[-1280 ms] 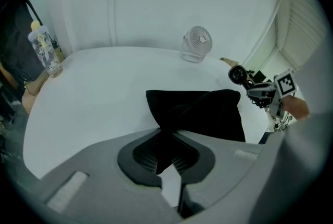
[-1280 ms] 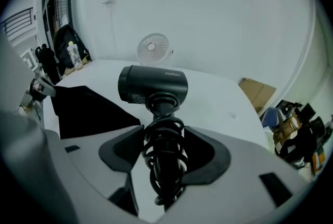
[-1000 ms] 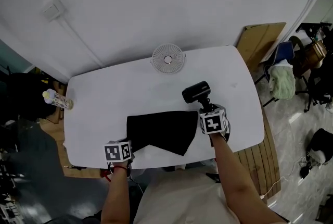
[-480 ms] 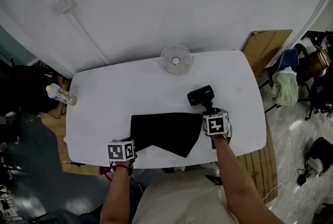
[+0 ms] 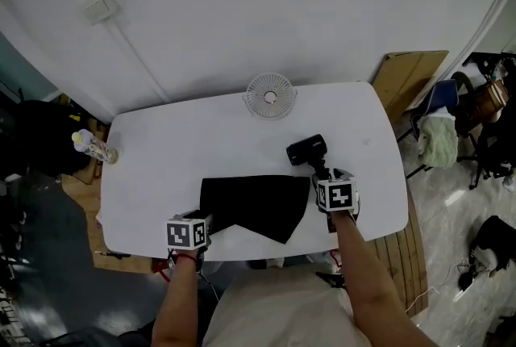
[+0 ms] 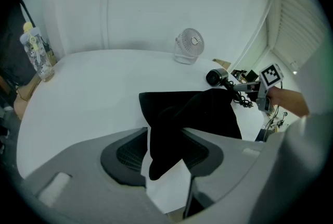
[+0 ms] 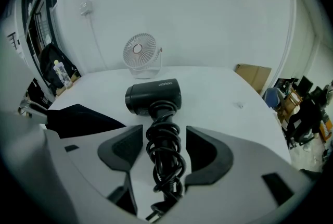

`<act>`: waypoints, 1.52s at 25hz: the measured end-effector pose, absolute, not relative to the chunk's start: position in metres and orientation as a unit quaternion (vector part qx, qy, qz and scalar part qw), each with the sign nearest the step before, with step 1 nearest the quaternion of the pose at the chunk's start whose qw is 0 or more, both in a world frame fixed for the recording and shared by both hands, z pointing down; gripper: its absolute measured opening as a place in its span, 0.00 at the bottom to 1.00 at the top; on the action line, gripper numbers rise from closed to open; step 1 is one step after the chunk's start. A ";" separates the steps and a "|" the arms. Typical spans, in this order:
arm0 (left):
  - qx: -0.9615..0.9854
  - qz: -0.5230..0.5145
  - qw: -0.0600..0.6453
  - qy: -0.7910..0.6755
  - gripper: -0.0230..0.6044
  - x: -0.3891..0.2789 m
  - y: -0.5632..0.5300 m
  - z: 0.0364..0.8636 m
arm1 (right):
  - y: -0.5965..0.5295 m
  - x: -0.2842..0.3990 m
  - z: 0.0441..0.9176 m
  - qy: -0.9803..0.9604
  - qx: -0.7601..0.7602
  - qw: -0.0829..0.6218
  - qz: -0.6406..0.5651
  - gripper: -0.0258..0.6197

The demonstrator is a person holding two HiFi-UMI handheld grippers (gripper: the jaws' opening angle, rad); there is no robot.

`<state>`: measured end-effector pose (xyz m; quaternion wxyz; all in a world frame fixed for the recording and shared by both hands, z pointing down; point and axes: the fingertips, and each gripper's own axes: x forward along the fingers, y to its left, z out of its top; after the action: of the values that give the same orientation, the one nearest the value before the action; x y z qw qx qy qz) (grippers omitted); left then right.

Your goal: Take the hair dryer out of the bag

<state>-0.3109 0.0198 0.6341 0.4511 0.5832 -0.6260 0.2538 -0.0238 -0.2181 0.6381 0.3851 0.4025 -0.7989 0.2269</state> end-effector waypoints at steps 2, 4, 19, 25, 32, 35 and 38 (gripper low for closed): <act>0.591 0.260 0.437 -0.626 0.35 -0.310 0.017 0.628 | -0.216 -0.020 0.633 -0.803 0.403 0.374 0.228 0.45; 0.599 0.274 0.415 -0.628 0.42 -0.311 0.015 0.617 | -0.212 -0.019 0.623 -0.810 0.403 0.360 0.228 0.46; 0.704 0.256 0.273 -0.604 0.47 -0.245 -0.033 0.520 | -0.161 -0.015 0.522 -0.867 0.381 0.230 0.226 0.46; 0.742 0.183 0.239 -0.600 0.47 -0.202 -0.036 0.486 | -0.126 -0.033 0.481 -0.896 0.338 0.180 0.225 0.46; 0.798 0.143 0.216 -0.545 0.47 -0.147 -0.039 0.461 | -0.080 -0.054 0.449 -0.923 0.277 0.153 0.221 0.42; 0.813 0.131 0.210 -0.527 0.46 -0.130 -0.036 0.451 | -0.064 -0.055 0.442 -0.928 0.265 0.151 0.216 0.27; 0.824 0.124 0.197 -0.516 0.35 -0.118 -0.032 0.441 | -0.054 -0.051 0.438 -0.929 0.263 0.146 0.217 0.16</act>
<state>-0.1179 -0.0324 0.4405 0.1973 0.8242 -0.5162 0.1235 -0.0514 -0.0544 0.4378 0.1456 0.2632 -0.9286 0.2172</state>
